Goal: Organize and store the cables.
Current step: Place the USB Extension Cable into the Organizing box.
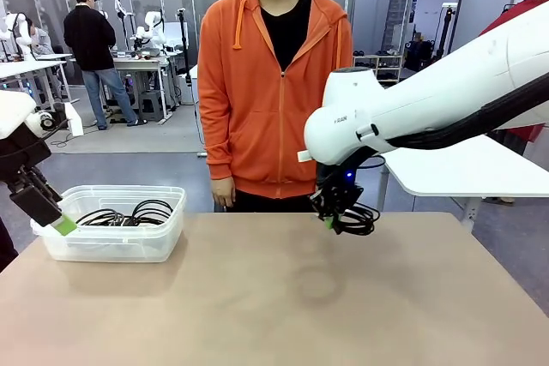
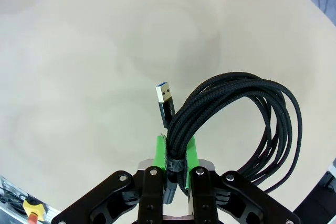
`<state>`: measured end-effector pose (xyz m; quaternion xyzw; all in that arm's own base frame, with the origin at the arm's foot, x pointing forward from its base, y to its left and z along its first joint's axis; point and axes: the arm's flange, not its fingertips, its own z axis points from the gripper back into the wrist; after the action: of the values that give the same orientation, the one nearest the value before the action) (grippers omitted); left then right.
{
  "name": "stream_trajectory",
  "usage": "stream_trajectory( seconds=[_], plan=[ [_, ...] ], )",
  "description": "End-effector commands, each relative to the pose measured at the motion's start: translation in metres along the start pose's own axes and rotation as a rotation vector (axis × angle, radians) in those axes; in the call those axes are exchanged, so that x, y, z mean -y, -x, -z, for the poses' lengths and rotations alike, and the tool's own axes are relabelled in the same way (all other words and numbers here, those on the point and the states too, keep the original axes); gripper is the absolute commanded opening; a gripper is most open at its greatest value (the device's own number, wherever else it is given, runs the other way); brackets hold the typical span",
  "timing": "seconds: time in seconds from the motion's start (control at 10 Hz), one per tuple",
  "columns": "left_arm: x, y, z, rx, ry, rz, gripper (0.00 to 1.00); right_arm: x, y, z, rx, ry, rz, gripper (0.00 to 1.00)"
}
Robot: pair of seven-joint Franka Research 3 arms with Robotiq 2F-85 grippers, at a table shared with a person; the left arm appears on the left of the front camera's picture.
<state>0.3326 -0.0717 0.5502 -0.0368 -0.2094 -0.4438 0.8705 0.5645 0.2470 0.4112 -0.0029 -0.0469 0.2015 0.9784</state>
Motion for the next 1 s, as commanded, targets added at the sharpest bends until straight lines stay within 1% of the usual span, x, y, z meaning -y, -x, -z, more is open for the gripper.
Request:
stream_trajectory(
  seconds=[0.0,0.4,0.5,0.9],
  plan=[
    [-0.001,-0.004,-0.002,-0.015,-0.007,-0.018,1.00,-0.023,0.001,0.015,0.018,0.010,0.015,0.00],
    [-0.001,-0.004,-0.002,-0.015,-0.007,-0.018,1.00,-0.089,-0.006,0.043,-0.001,0.022,0.007,0.00],
    [-0.001,-0.004,-0.002,-0.015,-0.007,-0.018,1.00,-0.100,-0.007,0.052,0.000,0.020,0.007,0.00],
    [-0.001,-0.004,-0.002,-0.015,-0.007,-0.018,1.00,-0.125,-0.006,0.084,0.005,-0.012,0.021,0.00]
  ],
)
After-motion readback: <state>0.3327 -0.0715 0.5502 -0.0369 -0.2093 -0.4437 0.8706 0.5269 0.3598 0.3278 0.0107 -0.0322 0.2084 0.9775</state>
